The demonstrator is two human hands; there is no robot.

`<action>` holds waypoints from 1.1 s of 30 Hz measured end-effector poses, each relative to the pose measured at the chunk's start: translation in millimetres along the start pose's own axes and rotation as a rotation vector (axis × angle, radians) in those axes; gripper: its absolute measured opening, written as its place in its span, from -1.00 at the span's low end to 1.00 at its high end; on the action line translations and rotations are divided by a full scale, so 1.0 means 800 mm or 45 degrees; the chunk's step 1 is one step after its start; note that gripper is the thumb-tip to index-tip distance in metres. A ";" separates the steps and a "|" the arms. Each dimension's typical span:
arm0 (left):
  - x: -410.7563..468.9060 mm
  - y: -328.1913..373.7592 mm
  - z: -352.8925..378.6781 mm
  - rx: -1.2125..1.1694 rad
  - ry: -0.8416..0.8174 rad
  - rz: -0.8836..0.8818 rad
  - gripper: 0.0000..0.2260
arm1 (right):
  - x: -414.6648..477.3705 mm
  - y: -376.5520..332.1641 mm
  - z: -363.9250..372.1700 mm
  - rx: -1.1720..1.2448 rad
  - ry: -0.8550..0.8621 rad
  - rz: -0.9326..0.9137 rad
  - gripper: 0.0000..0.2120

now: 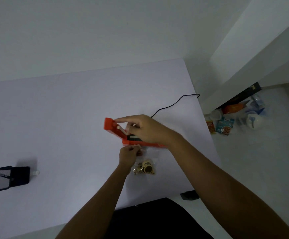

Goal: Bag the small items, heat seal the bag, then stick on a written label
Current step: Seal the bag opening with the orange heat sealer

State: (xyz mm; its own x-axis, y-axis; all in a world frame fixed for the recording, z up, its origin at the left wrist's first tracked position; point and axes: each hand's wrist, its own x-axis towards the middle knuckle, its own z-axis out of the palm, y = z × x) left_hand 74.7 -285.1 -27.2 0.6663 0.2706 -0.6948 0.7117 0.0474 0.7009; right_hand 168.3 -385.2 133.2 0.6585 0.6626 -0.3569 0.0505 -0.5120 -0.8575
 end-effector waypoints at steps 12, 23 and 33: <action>-0.009 0.004 -0.002 -0.052 0.016 0.058 -0.88 | 0.015 0.044 -0.003 0.133 0.222 0.068 -0.66; -0.015 0.003 0.002 -0.054 0.236 0.244 -0.90 | -0.071 0.219 0.018 -0.124 0.664 0.543 -0.56; -0.019 0.030 0.014 0.133 0.213 0.462 -0.85 | -0.069 0.245 0.038 -0.051 0.776 0.494 -0.50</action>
State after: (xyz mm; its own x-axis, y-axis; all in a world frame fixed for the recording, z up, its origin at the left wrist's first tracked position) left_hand 84.1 -298.7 -1.6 0.8391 0.4048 -0.3634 0.4613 -0.1752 0.8698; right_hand 118.9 -505.2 -26.6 0.9356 0.0124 -0.3527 -0.2522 -0.6756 -0.6927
